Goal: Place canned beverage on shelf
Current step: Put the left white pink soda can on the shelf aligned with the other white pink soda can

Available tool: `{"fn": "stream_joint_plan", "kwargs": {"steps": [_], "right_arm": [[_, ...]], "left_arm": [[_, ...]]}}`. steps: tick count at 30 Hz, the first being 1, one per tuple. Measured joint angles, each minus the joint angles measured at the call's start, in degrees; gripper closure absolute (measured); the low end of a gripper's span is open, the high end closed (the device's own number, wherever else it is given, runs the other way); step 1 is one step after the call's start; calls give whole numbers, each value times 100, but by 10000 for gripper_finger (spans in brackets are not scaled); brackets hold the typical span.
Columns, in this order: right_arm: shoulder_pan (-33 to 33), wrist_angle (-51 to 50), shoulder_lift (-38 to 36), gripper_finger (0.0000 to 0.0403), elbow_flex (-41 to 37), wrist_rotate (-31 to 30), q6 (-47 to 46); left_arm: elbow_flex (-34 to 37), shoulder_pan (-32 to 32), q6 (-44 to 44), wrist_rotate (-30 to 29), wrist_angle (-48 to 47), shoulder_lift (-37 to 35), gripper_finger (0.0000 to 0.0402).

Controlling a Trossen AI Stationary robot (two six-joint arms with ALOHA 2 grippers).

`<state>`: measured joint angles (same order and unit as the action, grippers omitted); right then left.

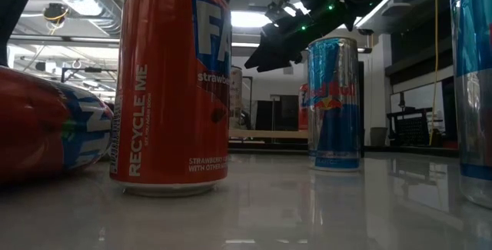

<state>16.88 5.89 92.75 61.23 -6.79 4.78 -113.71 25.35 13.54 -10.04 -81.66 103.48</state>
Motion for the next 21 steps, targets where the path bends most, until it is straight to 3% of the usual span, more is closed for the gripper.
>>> {"fn": "stream_joint_plan", "kwargs": {"steps": [6, 13, 17, 21], "right_arm": [[0, -2, 0, 56, 0, 0, 0], [-2, -2, 0, 56, 0, 1, 2], [0, -2, 0, 56, 0, 0, 2], [-2, -2, 0, 56, 0, 1, 2]], "left_arm": [[43, -318, -826, 52, -213, -2, 106], [116, -709, -1001, 113, -383, -2, 110], [122, -814, -1003, 519, -385, -2, 127], [122, -896, -1018, 568, -385, -2, 155]]}}
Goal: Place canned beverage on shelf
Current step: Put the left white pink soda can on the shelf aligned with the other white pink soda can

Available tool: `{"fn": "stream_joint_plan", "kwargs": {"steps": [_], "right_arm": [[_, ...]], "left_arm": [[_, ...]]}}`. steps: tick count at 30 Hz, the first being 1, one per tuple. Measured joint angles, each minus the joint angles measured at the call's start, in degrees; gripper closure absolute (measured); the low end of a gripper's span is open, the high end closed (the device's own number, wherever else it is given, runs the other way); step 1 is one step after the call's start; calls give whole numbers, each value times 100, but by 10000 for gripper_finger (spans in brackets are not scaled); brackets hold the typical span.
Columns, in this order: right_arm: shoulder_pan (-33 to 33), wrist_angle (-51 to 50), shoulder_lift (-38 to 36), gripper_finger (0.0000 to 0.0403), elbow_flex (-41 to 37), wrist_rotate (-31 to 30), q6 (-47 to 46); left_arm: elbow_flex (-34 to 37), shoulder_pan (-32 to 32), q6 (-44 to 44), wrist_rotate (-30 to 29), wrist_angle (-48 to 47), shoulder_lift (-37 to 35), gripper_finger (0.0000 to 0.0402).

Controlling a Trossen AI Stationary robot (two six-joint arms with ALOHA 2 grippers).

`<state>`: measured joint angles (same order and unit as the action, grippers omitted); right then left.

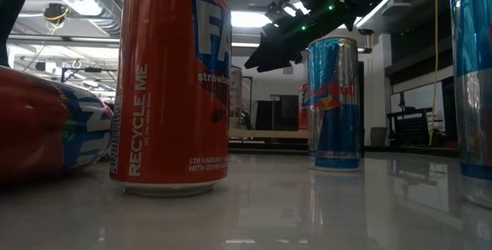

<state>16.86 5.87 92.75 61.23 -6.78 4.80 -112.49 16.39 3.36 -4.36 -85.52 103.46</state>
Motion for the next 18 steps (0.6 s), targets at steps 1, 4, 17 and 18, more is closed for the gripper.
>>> {"fn": "stream_joint_plan", "kwargs": {"steps": [1, 4, 17, 18], "right_arm": [[0, 0, 0, 56, 0, 2, 0], [1, 0, 0, 56, 0, 0, 0], [2, 0, 0, 56, 0, 0, -1], [2, 0, 0, 56, 0, -1, -2]], "left_arm": [[0, -12, -1, 2, 0, 0, 162], [0, -52, -61, 2, 0, 0, 184], [662, -73, -263, -17, 13, 4, 270], [759, -73, -255, -41, 80, 4, 276]]}}
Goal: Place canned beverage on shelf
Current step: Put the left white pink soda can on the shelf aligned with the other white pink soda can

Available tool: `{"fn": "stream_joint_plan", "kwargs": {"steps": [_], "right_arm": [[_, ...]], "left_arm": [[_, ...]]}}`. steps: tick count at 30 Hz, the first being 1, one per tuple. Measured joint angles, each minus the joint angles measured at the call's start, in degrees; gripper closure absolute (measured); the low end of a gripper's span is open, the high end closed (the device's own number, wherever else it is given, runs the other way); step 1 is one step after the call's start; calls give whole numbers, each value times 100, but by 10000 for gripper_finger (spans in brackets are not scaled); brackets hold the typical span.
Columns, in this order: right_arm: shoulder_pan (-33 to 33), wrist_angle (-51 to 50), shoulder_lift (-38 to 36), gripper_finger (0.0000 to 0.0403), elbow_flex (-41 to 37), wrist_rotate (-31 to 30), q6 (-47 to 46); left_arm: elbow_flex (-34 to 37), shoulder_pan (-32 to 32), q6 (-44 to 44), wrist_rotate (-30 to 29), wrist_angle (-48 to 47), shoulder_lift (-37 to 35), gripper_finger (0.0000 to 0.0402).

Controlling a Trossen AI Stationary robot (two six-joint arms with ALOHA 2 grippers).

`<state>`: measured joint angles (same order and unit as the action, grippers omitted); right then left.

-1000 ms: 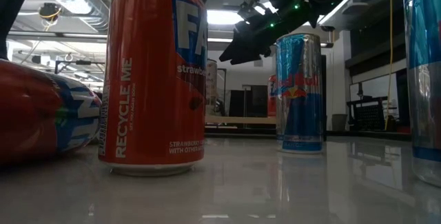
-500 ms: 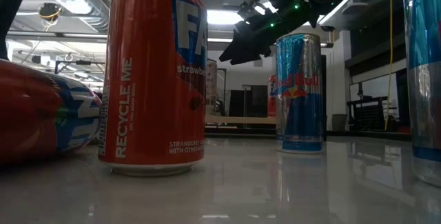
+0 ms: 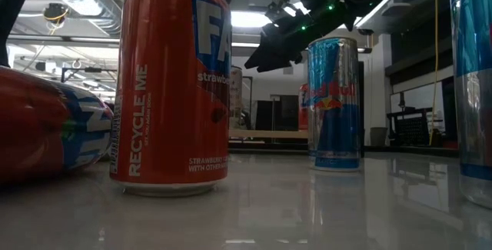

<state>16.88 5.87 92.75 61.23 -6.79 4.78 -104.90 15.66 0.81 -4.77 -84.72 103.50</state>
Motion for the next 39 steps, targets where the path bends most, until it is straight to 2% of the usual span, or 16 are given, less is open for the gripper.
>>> {"fn": "stream_joint_plan", "kwargs": {"steps": [4, 12, 28, 39], "right_arm": [[-1, 0, 0, 56, 0, 0, 1], [-1, 0, 2, 56, 0, 2, 1], [-1, -2, 2, 56, 0, 2, 0], [-2, 0, 2, 56, 0, 2, 2]], "left_arm": [[265, 15, 16, -75, 97, 4, 298], [524, 48, 31, -864, 143, 2, 327], [607, 391, -33, -1147, 316, 2, 357], [607, 511, -45, -1201, 335, 2, 362]]}}
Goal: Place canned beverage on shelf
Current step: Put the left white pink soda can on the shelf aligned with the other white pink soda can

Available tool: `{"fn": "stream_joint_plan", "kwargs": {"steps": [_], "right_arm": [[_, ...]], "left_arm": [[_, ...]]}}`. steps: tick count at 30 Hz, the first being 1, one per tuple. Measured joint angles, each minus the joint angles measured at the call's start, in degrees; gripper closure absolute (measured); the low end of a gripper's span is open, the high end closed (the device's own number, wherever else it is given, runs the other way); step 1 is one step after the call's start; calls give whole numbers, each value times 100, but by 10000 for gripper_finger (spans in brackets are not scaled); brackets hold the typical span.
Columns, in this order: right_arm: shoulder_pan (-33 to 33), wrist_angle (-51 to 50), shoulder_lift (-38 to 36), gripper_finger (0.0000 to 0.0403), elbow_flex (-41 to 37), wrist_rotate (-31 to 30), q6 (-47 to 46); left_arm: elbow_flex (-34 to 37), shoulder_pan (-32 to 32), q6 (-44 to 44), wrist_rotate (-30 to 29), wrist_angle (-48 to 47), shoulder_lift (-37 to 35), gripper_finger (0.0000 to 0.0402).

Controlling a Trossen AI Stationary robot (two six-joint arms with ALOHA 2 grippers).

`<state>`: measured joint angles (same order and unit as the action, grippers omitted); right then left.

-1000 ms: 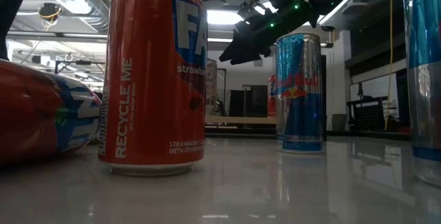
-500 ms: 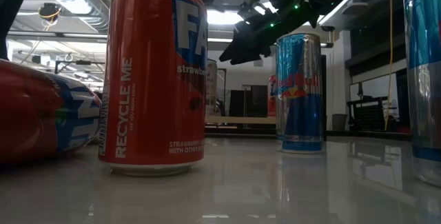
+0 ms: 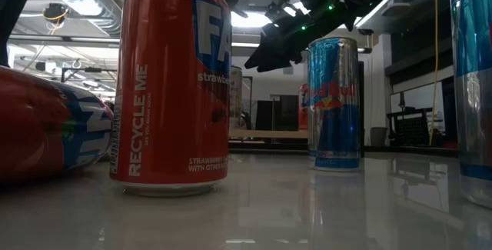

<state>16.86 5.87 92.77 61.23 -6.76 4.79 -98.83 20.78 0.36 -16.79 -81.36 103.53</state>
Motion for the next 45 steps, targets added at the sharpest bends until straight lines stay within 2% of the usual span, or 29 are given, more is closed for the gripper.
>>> {"fn": "stream_joint_plan", "kwargs": {"steps": [7, 45], "right_arm": [[0, -2, 0, 56, 0, 0, 1], [0, -2, 0, 56, 0, 0, 1]], "left_arm": [[2, 0, 0, -200, 0, 0, 362], [-42, -29, 18, -275, -88, -2, 363]]}}
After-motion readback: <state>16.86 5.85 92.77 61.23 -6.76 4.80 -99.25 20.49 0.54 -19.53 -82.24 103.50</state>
